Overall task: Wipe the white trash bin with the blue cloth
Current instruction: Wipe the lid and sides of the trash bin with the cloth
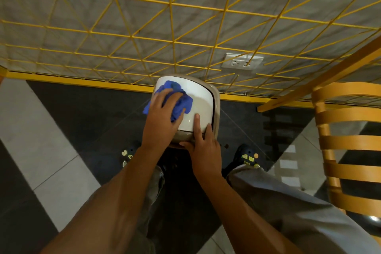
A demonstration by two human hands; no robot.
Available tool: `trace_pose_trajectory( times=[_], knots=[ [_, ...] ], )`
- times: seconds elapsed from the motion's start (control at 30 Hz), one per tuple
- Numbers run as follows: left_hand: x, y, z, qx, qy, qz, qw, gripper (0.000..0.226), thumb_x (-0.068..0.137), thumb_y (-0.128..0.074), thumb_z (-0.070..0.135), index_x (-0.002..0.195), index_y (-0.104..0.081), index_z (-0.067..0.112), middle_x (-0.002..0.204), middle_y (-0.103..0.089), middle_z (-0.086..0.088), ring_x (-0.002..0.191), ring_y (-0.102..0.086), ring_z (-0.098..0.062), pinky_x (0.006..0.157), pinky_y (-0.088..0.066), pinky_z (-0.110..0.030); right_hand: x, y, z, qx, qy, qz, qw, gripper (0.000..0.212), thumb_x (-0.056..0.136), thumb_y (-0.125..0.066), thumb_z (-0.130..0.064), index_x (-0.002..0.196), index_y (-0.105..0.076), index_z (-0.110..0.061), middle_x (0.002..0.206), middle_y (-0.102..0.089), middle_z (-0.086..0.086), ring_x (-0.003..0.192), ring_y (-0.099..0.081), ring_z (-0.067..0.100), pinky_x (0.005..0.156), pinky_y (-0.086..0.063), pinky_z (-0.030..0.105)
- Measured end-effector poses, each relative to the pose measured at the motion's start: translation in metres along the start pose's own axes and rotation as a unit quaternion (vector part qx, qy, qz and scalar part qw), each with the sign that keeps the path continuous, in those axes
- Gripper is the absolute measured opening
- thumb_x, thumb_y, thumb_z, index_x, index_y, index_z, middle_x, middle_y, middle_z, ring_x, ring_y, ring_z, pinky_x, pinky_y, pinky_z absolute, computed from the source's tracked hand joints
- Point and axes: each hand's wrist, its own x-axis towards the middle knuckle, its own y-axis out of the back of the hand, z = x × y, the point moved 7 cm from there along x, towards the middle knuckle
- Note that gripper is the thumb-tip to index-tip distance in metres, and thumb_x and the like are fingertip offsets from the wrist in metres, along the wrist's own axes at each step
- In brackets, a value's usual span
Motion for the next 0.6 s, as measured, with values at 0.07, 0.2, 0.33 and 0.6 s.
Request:
trace_pose_trajectory(
  times=[0.07, 0.2, 0.33, 0.6],
  knots=[
    [-0.003, 0.009, -0.006, -0.060, 0.081, 0.059, 0.993, 0.038, 0.082, -0.063, 0.012, 0.120, -0.056, 0.008, 0.123, -0.050, -0.016, 0.115, -0.050, -0.028, 0.098, -0.042, -0.033, 0.000, 0.001, -0.001, 0.001, -0.010, -0.002, 1.000, 0.085, 0.088, -0.048, -0.051, 0.142, 0.018, -0.039, 0.154, -0.015, 0.022, 0.136, -0.033, 0.038, 0.108, -0.033, 0.048],
    [-0.007, 0.025, -0.021, -0.131, 0.192, 0.121, 0.965, 0.040, 0.084, -0.064, 0.014, 0.122, -0.053, 0.009, 0.121, -0.053, -0.013, 0.108, -0.046, -0.010, 0.088, -0.032, -0.004, -0.003, 0.001, 0.001, 0.013, -0.033, -0.012, 0.999, 0.087, 0.088, -0.046, -0.054, 0.140, 0.021, -0.035, 0.156, -0.012, 0.020, 0.141, -0.024, 0.036, 0.112, -0.026, 0.048],
    [-0.027, 0.031, -0.061, -0.261, 0.402, 0.159, 0.863, 0.044, 0.086, -0.063, 0.025, 0.126, -0.046, 0.017, 0.119, -0.054, -0.005, 0.102, -0.053, -0.013, 0.083, -0.043, -0.021, -0.007, 0.006, -0.001, -0.009, -0.039, -0.033, 0.999, 0.082, 0.088, -0.038, -0.060, 0.145, 0.016, -0.038, 0.158, 0.000, 0.016, 0.146, -0.001, 0.034, 0.116, -0.003, 0.053],
    [-0.052, 0.050, -0.052, -0.524, 0.526, 0.192, 0.642, 0.016, 0.084, -0.053, 0.028, 0.091, -0.061, 0.016, 0.075, -0.068, 0.002, 0.068, -0.066, -0.011, 0.055, -0.054, -0.022, 0.039, 0.069, 0.006, 0.023, -0.021, 0.033, 0.999, 0.066, 0.094, -0.034, -0.052, 0.149, -0.012, -0.023, 0.159, -0.005, 0.009, 0.147, -0.001, 0.028, 0.117, -0.004, 0.046]
  ],
)
